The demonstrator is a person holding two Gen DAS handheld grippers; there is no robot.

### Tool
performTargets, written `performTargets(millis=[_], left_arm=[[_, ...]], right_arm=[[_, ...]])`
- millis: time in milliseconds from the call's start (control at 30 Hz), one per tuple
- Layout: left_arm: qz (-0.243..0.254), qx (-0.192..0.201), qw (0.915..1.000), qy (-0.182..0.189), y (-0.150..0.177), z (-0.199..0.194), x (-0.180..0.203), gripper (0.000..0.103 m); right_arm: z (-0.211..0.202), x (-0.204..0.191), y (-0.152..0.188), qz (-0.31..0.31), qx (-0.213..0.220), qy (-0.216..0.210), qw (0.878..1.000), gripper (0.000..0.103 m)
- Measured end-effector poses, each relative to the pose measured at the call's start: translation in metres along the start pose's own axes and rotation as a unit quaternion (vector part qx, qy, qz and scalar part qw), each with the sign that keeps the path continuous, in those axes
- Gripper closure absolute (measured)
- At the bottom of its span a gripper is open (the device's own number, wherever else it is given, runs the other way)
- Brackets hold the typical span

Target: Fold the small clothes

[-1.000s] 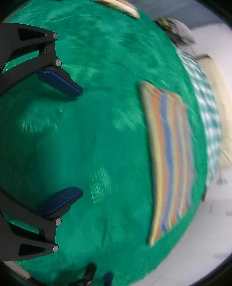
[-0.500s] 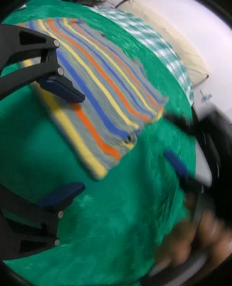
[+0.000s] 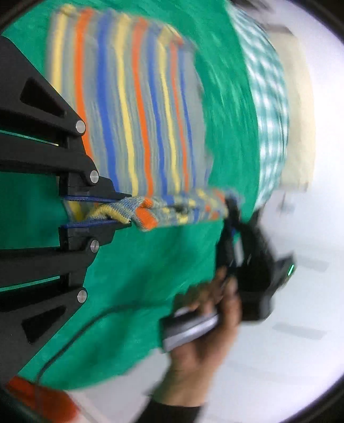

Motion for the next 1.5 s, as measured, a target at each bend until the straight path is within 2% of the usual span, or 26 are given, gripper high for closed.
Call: performTargets(millis=[67,167,300,433,500,533,567,600,633,667,733,833,900,967,1100,1333,1400,1433,1500], left_arm=[[-0.073,0.015,0.9972,-0.012,-0.001,-0.026,-0.046,0.093],[-0.135,0.022,0.9898,-0.041,0.01,-0.05,-0.097,0.093],[-0.18,0.015,0.9808,-0.073,0.03,-0.066,-0.143,0.093],[-0.22,0.0,0.9708,-0.095,0.044,-0.063,-0.184,0.092],[-0.241,-0.014,0.9646,-0.105,0.055,-0.063,-0.198,0.084],[-0.245,-0.018,0.9633,-0.108,0.059,-0.066,-0.2,0.075],[-0.251,-0.025,0.9601,-0.12,0.064,-0.07,-0.203,0.053],[-0.254,-0.028,0.9581,-0.13,0.066,-0.074,-0.205,0.041],[-0.255,-0.024,0.9568,-0.137,0.066,-0.079,-0.207,0.028],[-0.251,-0.014,0.9572,-0.143,0.065,-0.089,-0.206,0.023],[-0.241,-0.012,0.9573,-0.158,0.061,-0.093,-0.211,0.018],[-0.227,-0.016,0.957,-0.18,0.057,-0.101,-0.213,0.018],[-0.216,-0.02,0.9563,-0.196,0.052,-0.103,-0.215,0.018],[-0.201,-0.02,0.9564,-0.211,0.049,-0.112,-0.21,0.018],[-0.181,-0.022,0.9564,-0.228,0.04,-0.117,-0.207,0.017],[-0.154,-0.035,0.9545,-0.253,0.037,-0.129,-0.203,0.017],[-0.146,-0.039,0.9536,-0.261,0.04,-0.134,-0.202,0.014],[-0.142,-0.043,0.9527,-0.265,0.043,-0.138,-0.203,0.011],[-0.133,-0.05,0.9517,-0.272,0.053,-0.143,-0.204,0.008]], right_arm=[[0.02,-0.049,0.004,-0.038,-0.017,-0.007,0.999,0.095],[0.065,-0.109,0.016,-0.08,-0.039,-0.012,0.996,0.095],[0.138,-0.167,0.034,-0.113,-0.068,-0.01,0.991,0.095],[0.198,-0.195,0.05,-0.137,-0.088,0.007,0.987,0.095],[0.219,-0.2,0.057,-0.134,-0.09,0.013,0.987,0.095],[0.224,-0.198,0.059,-0.131,-0.089,0.011,0.987,0.093],[0.234,-0.202,0.065,-0.125,-0.09,-0.001,0.988,0.086],[0.237,-0.205,0.068,-0.117,-0.091,-0.015,0.989,0.083],[0.24,-0.208,0.068,-0.11,-0.089,-0.03,0.989,0.075],[0.237,-0.211,0.069,-0.107,-0.082,-0.038,0.99,0.07],[0.228,-0.217,0.07,-0.114,-0.066,-0.041,0.99,0.069],[0.198,-0.216,0.075,-0.16,-0.042,-0.011,0.986,0.067],[0.179,-0.213,0.082,-0.192,-0.035,0.013,0.981,0.063],[0.155,-0.207,0.098,-0.238,-0.028,0.044,0.97,0.058],[0.117,-0.195,0.136,-0.295,-0.034,0.077,0.952,0.058],[0.083,-0.188,0.19,-0.316,-0.04,0.095,0.943,0.058],[0.074,-0.19,0.206,-0.323,-0.034,0.1,0.941,0.057],[0.071,-0.19,0.212,-0.325,-0.031,0.105,0.939,0.055],[0.055,-0.184,0.235,-0.324,-0.021,0.122,0.938,0.044]])
Point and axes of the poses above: each gripper's, at about its wrist camera, not at the fingertips, and z roughly the way its jaws point, x to its right, y to its underside, the point moved 9 cm from there along z, roughly the way its jaws point, and after that the axes turned 2 degrees about z, right-handed, at the moved point
